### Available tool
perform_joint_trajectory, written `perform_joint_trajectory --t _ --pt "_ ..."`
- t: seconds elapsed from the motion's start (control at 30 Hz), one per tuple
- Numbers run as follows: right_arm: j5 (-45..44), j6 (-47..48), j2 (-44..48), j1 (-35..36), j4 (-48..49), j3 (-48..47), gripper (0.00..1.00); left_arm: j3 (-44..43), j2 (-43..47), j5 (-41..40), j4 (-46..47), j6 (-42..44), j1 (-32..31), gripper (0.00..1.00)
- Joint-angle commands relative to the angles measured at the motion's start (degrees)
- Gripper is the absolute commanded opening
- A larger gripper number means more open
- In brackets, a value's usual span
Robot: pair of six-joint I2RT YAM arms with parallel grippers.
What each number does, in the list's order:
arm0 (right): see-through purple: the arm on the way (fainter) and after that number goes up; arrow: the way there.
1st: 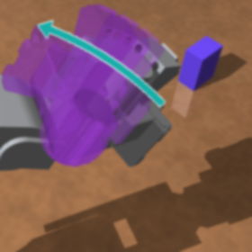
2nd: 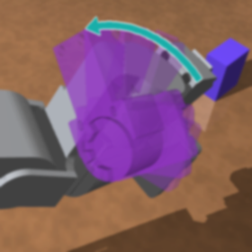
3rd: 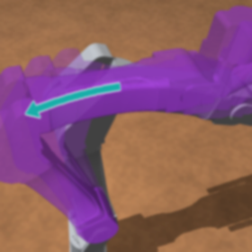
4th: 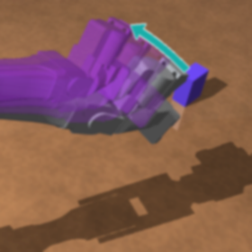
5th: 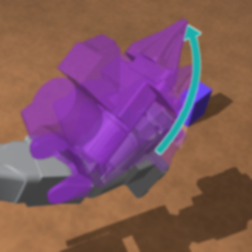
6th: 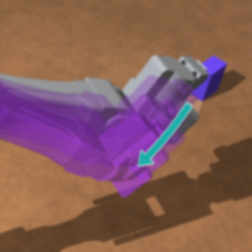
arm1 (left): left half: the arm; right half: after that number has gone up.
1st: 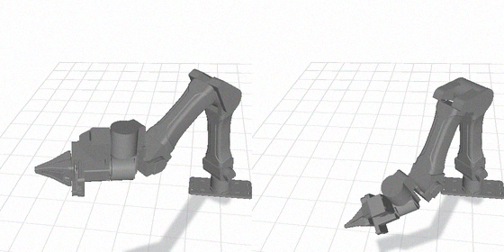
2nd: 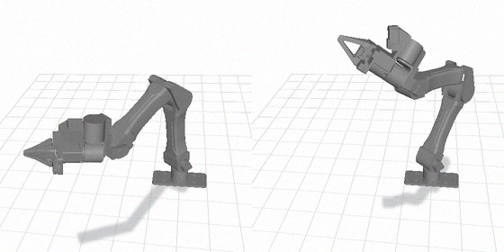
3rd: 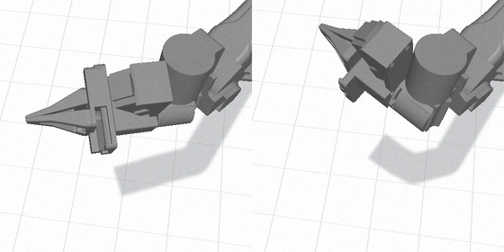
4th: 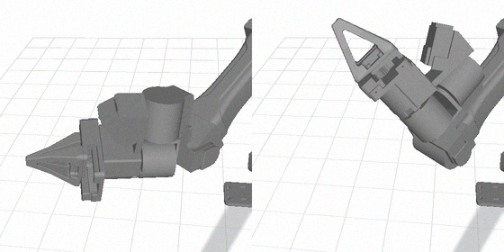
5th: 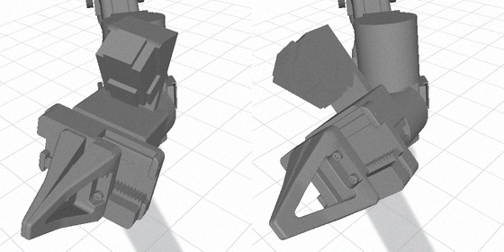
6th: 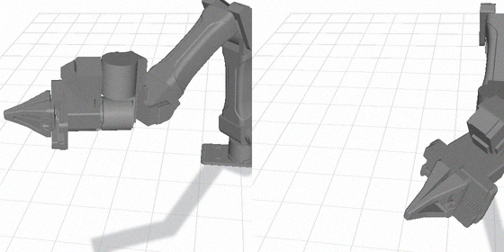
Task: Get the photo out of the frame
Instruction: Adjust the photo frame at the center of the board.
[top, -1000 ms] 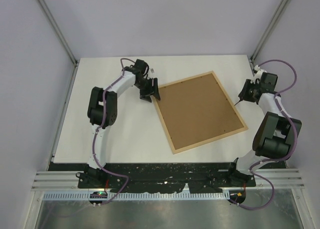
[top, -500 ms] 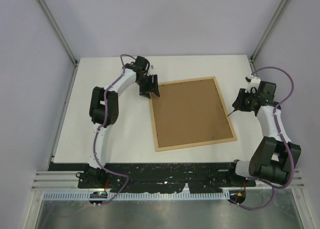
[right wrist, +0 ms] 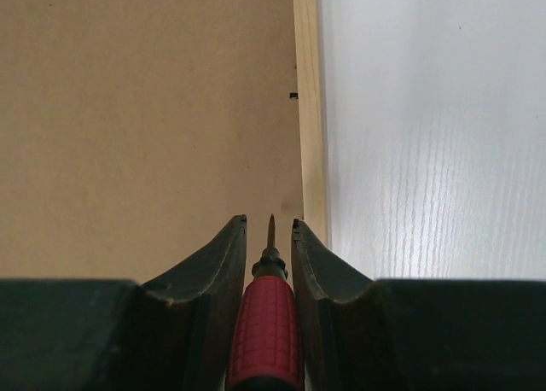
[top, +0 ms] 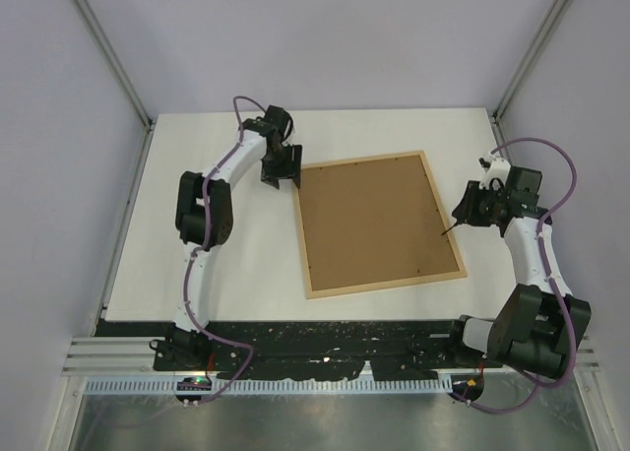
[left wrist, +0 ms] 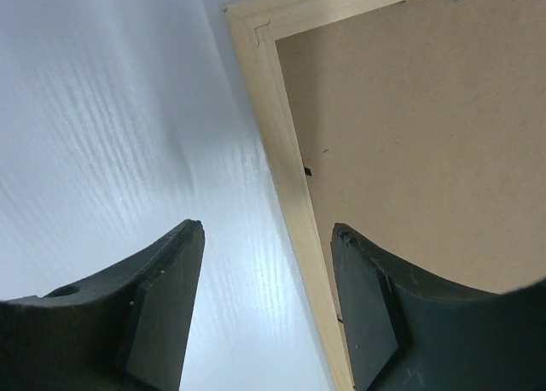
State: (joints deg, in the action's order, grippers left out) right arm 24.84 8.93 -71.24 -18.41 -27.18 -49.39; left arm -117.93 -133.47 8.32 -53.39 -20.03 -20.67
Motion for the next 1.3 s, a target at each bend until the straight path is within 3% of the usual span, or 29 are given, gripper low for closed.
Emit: perform_joint_trajectory --t 0.0,0.4,0.73,1.27 --pt "2.1 0.4 3.1 0.3 1.2 0.0 0.08 -2.7 -1.4 -3.9 -1.9 1.5 -0.2 0.65" --pt "5.7 3.3 2.3 0.3 -1.5 0.5 0.08 -6.8 -4.7 -2.4 -2.2 0.0 -1.6 0.64" --pt "8.1 4.1 3.2 1.5 -3.8 1.2 0.08 -7.8 -5.2 -2.7 -1.5 -1.5 -2.7 0.55" --pt "13.0 19.4 5.9 2.4 -16.4 -1.1 0.08 -0.8 -1.8 1.4 0.6 -2.2 -6.1 0.40"
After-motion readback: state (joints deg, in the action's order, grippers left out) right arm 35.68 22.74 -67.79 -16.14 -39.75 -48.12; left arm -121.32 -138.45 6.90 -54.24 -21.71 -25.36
